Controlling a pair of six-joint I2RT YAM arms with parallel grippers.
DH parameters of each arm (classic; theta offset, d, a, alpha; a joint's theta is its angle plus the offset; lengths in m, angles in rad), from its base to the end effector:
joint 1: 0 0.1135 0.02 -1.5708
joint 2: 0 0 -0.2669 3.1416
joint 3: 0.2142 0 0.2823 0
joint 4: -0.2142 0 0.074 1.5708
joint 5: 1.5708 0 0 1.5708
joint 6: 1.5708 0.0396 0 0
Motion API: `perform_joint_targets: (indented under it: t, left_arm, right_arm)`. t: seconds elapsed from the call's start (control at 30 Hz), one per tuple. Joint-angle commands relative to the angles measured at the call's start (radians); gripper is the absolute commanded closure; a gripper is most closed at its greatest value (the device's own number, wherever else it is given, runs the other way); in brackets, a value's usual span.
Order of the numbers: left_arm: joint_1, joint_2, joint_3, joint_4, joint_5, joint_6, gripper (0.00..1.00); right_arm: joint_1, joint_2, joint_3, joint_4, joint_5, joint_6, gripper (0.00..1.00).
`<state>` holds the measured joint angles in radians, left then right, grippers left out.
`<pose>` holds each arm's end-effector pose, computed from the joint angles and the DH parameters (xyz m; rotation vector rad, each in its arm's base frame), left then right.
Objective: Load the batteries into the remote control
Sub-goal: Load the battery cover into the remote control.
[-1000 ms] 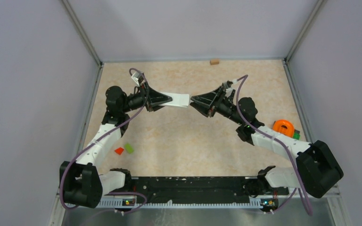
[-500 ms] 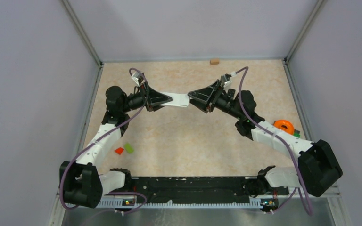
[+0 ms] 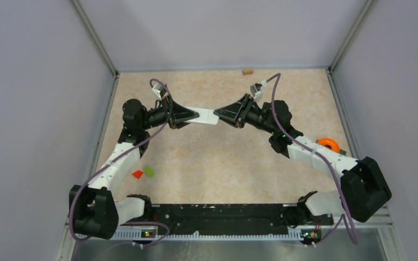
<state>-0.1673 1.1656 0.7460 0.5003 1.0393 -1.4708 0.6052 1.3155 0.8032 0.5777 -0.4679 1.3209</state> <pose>0.2753 -0.0811 0.3088 -0.1877 1.9374 -1.9563 0.2625 0.2033 0.2960 0.2001 1.8333 1.8097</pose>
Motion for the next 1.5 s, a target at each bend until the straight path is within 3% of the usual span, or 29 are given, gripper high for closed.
perform_joint_targets:
  t: [0.0,0.23,0.4,0.67,0.87,1.07,1.3,1.47]
  left_arm:
    - [-0.004,-0.008,0.031,0.066,0.014,0.002,1.00]
    - [-0.005,-0.010,0.035,0.069,0.015,-0.006,1.00]
    - [-0.005,-0.011,0.038,0.071,0.017,-0.011,1.00]
    - [-0.005,-0.018,0.042,0.089,0.024,-0.036,1.00]
    - [-0.012,-0.019,0.044,0.098,0.033,-0.023,1.00]
    - [-0.024,-0.019,0.047,0.127,0.033,-0.013,1.00]
    - [-0.023,-0.014,0.051,0.127,0.035,-0.017,1.00]
    - [-0.021,-0.016,0.052,0.129,0.042,-0.031,1.00]
  right_arm:
    - [-0.008,-0.021,0.039,-0.031,-0.006,-0.047,0.66]
    - [-0.008,-0.022,0.039,-0.040,-0.012,-0.075,0.72]
    - [-0.008,-0.037,0.032,-0.048,-0.014,-0.115,0.64]
    - [-0.008,-0.012,0.052,-0.062,-0.087,-0.190,0.66]
    - [-0.002,0.020,0.061,-0.057,-0.142,-0.207,0.55]
    - [0.011,0.032,0.073,-0.068,-0.146,-0.216,0.53]
    - [0.006,0.014,0.052,-0.072,-0.174,-0.232,0.73]
    - [-0.013,-0.027,0.023,-0.073,-0.193,-0.263,0.71]
